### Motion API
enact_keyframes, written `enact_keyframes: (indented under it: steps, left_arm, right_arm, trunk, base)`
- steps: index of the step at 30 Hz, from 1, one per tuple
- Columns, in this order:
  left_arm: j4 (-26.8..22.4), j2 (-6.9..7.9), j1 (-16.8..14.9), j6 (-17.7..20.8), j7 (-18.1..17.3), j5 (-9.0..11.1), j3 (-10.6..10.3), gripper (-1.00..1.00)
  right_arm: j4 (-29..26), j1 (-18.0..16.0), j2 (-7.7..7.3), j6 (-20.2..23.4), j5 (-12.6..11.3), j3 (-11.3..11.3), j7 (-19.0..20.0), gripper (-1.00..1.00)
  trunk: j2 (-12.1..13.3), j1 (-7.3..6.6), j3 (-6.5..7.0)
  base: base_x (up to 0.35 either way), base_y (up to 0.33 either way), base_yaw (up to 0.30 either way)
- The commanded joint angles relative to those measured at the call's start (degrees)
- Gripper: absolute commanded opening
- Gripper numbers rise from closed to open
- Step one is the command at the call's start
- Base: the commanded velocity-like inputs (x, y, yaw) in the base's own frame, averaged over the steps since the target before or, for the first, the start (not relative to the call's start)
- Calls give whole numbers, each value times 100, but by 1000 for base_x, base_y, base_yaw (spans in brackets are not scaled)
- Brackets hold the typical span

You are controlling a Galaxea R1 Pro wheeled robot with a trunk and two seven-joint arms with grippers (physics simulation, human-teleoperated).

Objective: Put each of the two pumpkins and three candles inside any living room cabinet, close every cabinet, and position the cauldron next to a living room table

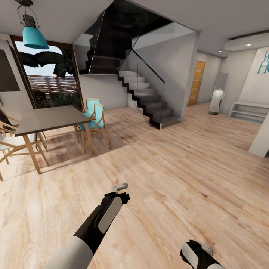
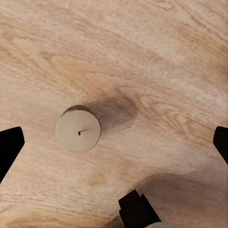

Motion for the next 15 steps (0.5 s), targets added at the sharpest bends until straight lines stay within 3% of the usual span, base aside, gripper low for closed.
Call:
enact_keyframes:
  steps: [1,9,15]
  left_arm:
    - [-6,0,-5,8,56,44,-6,100]
    - [-6,0,-5,8,87,43,-15,100]
    - [-6,0,-5,12,99,57,-15,100]
  right_arm:
    - [-13,-1,-3,39,-9,2,-9,100]
    - [77,0,-37,48,4,2,1005,100]
    - [92,-1,-43,41,7,2,1149,100]
  trunk:
    - [-44,22,-24]
    - [-365,198,-168]
    - [-606,329,-276]
  base:
    - [0,0,0]
    - [0,0,0]
    - [0,0,0]
